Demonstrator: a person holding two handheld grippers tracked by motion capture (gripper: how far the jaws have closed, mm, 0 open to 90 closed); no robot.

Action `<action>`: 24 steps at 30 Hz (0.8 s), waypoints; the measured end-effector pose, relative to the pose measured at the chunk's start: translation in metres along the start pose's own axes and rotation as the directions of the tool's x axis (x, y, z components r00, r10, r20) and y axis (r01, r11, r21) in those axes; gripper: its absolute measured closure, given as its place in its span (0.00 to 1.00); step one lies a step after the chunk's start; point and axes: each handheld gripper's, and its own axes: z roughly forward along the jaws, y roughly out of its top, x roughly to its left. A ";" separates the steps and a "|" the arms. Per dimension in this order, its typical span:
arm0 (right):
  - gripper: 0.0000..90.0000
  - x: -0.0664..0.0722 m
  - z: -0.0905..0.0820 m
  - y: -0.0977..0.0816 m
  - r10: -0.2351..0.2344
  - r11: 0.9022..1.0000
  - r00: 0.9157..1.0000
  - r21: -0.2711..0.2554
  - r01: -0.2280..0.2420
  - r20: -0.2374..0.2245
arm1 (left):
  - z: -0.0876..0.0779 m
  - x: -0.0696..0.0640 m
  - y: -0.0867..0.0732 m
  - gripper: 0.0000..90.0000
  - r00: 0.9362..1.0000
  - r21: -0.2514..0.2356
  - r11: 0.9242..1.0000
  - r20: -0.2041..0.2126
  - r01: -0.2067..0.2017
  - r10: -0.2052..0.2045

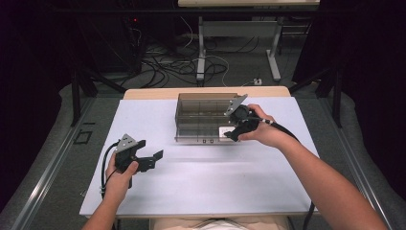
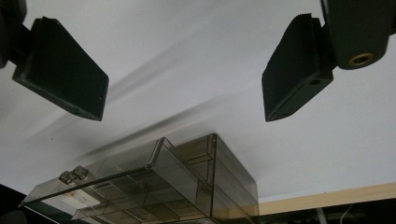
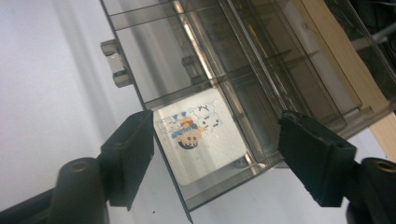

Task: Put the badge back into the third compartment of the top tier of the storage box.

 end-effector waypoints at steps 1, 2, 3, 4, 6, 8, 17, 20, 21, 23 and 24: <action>0.29 -0.001 -0.001 0.000 0.008 1.000 1.000 -0.011 -0.008 0.002 | 0.000 0.000 0.000 0.17 1.000 0.000 1.000 0.000 0.000 0.000; 0.29 -0.001 -0.002 -0.001 0.030 0.999 1.000 -0.022 -0.030 0.000 | 0.000 0.000 0.000 0.17 1.000 0.000 1.000 -0.001 0.000 0.000; 0.29 -0.001 -0.002 -0.002 0.053 0.998 0.999 -0.031 -0.053 -0.001 | 0.000 0.000 0.000 0.17 1.000 -0.001 1.000 0.000 -0.001 0.001; 0.29 -0.002 -0.004 -0.002 0.064 0.997 0.998 -0.038 -0.064 -0.001 | 0.000 0.000 0.000 0.17 1.000 -0.001 1.000 0.000 -0.001 0.001; 0.29 -0.002 -0.005 -0.004 0.094 0.994 0.996 -0.056 -0.094 0.004 | 0.000 0.000 0.000 0.17 1.000 0.000 1.000 -0.001 0.000 0.000; 0.29 -0.002 -0.007 -0.005 0.103 0.994 0.995 -0.046 -0.102 0.011 | 0.000 0.000 0.000 0.17 1.000 0.000 1.000 -0.001 -0.001 0.001; 0.29 0.000 -0.016 -0.007 0.202 0.978 0.979 -0.054 -0.199 0.042 | -0.001 0.000 0.000 0.17 1.000 -0.005 1.000 -0.001 0.001 -0.001; 0.29 0.002 -0.019 -0.007 0.224 0.973 0.973 -0.073 -0.221 0.049 | -0.001 0.000 0.000 0.17 1.000 -0.005 1.000 -0.001 0.001 -0.001; 0.29 0.002 -0.020 -0.007 0.231 0.971 0.972 -0.071 -0.227 0.046 | -0.001 0.000 0.000 0.17 1.000 -0.006 1.000 -0.002 0.001 -0.001; 0.31 0.004 -0.021 -0.008 0.267 0.960 0.963 -0.097 -0.262 0.038 | -0.001 0.000 0.000 0.17 1.000 -0.006 1.000 -0.002 0.002 -0.002; 0.33 0.003 -0.023 -0.009 0.292 0.953 0.956 -0.090 -0.289 0.024 | -0.001 0.000 0.000 0.17 1.000 -0.006 1.000 -0.001 0.002 -0.002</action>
